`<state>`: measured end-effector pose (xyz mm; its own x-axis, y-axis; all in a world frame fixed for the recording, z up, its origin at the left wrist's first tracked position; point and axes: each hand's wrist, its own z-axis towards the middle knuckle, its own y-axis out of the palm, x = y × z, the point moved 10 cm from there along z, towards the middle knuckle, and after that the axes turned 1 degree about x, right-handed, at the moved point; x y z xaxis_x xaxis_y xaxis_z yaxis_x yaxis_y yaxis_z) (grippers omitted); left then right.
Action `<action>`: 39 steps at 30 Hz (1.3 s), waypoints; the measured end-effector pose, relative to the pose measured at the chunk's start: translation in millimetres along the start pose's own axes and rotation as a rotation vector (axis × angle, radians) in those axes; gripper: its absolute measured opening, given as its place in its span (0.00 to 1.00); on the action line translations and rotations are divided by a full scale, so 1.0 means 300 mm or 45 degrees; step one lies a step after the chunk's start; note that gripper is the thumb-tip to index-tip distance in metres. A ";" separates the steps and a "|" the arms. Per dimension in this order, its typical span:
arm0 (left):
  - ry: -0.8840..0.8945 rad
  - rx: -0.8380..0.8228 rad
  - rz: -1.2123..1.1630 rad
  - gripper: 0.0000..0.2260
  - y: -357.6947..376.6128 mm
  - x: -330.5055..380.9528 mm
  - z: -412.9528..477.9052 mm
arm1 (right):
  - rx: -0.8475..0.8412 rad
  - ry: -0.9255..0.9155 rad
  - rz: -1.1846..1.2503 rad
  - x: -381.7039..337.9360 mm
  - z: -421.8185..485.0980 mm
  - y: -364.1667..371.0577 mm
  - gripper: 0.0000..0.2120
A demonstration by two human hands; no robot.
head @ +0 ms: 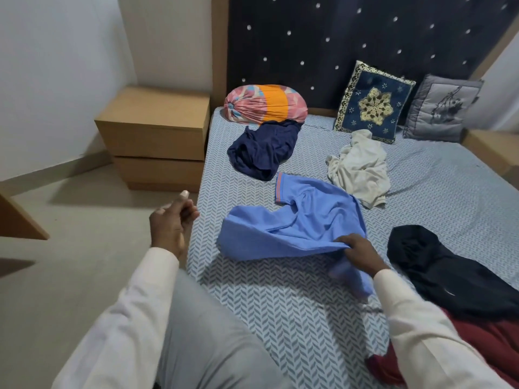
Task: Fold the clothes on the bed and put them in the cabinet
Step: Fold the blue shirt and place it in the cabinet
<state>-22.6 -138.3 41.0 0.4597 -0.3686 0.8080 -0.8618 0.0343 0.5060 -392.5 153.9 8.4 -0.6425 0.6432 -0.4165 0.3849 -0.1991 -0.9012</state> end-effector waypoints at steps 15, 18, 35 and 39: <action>0.722 -0.820 2.610 0.24 0.218 -0.493 0.005 | -0.229 -0.016 0.020 -0.054 -0.051 0.070 0.14; 0.823 -0.844 2.896 0.12 0.235 -0.493 0.012 | -0.163 0.027 0.083 -0.019 -0.068 0.044 0.14; 0.513 -0.694 2.635 0.13 0.279 -0.139 0.043 | -0.389 0.087 -0.492 -0.054 0.008 -0.078 0.09; -0.012 -0.979 3.097 0.20 -0.002 -0.376 -0.053 | -0.891 0.276 -0.385 -0.022 -0.168 0.186 0.05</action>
<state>-70.6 -81.9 -45.7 -0.6522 0.7502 -0.1089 0.5102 0.3282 -0.7950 -333.3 175.8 -33.0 -0.6702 0.7391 -0.0682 0.5877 0.4723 -0.6570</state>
